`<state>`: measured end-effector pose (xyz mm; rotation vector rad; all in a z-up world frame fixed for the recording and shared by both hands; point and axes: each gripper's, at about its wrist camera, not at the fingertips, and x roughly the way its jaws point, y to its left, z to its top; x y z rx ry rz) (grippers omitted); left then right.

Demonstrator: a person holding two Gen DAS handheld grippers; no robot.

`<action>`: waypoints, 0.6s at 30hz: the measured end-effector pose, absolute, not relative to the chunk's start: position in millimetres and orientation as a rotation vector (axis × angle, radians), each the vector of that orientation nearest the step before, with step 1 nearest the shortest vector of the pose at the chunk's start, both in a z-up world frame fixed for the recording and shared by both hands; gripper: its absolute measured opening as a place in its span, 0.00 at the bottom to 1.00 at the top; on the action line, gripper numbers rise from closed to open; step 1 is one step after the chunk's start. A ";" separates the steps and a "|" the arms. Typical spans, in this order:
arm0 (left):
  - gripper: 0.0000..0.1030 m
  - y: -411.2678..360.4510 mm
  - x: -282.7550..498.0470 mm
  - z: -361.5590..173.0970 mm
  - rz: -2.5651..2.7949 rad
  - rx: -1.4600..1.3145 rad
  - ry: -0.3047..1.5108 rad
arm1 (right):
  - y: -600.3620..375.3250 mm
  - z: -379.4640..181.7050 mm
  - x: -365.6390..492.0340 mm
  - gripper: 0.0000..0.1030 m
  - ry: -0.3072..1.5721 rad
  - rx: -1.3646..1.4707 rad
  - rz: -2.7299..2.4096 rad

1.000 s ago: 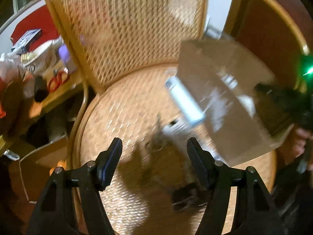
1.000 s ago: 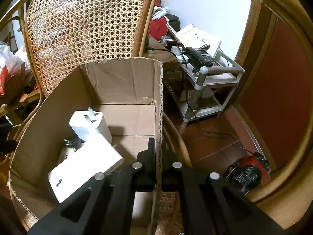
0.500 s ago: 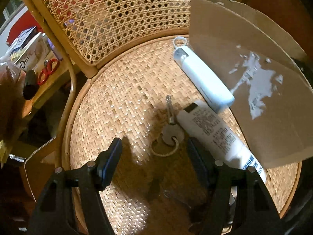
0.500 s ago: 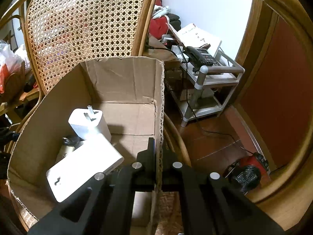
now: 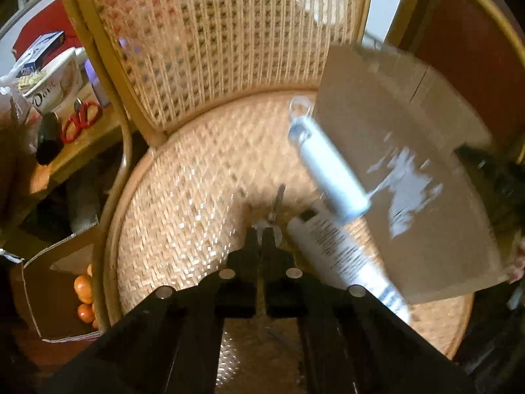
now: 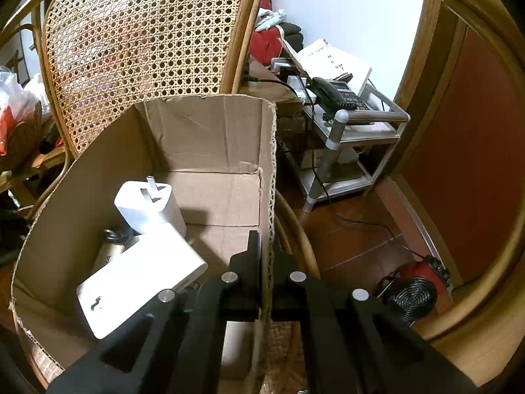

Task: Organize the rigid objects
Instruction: 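Grasp the ring of silver keys on the seat with the left tool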

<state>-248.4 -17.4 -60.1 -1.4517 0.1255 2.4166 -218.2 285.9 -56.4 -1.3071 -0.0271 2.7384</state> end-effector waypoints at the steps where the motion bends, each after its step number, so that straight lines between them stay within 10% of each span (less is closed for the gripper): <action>1: 0.01 -17.7 -247.0 -51.5 2.426 -1.422 0.119 | 285.7 -56.4 -218.1 0.04 -0.029 -1.307 2.738; 18: 0.05 -6.5 -248.9 -55.6 2.369 -1.461 0.207 | 285.4 -57.7 -218.0 0.04 -0.039 -1.309 2.739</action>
